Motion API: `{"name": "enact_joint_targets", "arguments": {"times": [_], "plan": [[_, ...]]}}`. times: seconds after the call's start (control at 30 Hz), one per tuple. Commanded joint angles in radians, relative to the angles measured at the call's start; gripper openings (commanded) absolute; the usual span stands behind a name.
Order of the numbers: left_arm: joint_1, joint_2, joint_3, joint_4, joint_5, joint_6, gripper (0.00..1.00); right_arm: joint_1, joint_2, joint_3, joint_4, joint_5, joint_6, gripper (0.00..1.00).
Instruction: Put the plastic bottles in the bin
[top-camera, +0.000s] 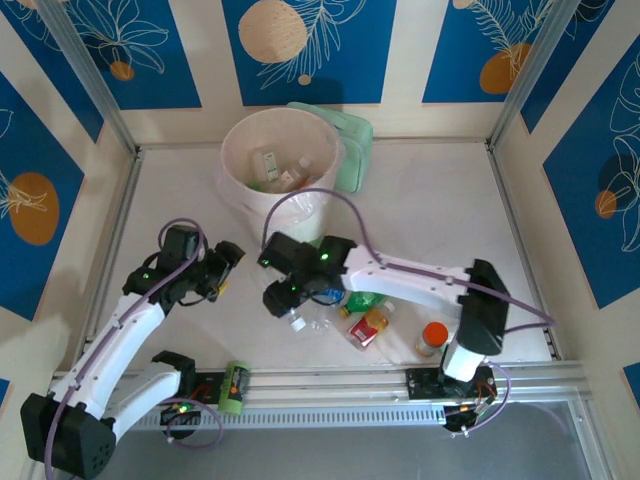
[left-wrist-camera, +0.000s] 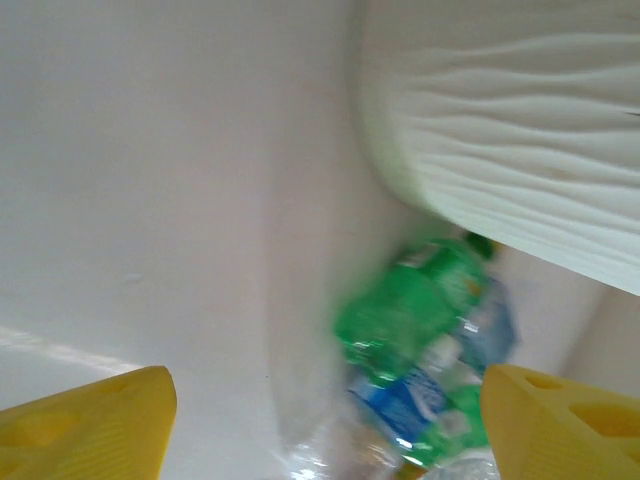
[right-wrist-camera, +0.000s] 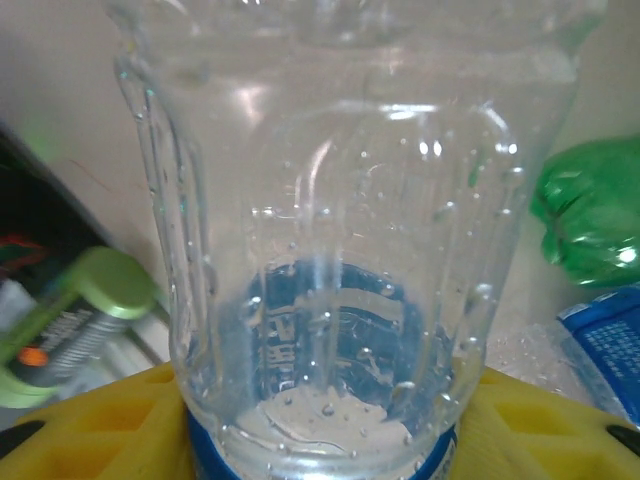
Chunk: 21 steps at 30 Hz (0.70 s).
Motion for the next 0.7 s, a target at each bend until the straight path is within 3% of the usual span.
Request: {"name": "enact_joint_targets", "arguments": {"times": [0.0,0.13,0.37,0.5,0.67], "plan": [[-0.008,-0.028,0.043,0.237,0.159,-0.012,0.79,-0.054,-0.112,-0.051,0.074,-0.085,0.061,0.5],[-0.034,-0.043,0.051,0.457,0.238,-0.042,0.84,-0.15,-0.246,-0.12,0.166,-0.203,0.115,0.5],[-0.053,0.028,0.04,1.001,0.453,-0.156,0.92,-0.284,-0.403,-0.178,0.262,-0.376,0.189,0.5],[-0.097,0.078,0.108,0.974,0.522,-0.083,0.97,-0.307,-0.452,-0.174,0.288,-0.431,0.208,0.51],[-0.175,0.152,0.151,1.078,0.576,-0.085,0.96,-0.308,-0.465,-0.156,0.296,-0.467,0.221,0.51]]}}
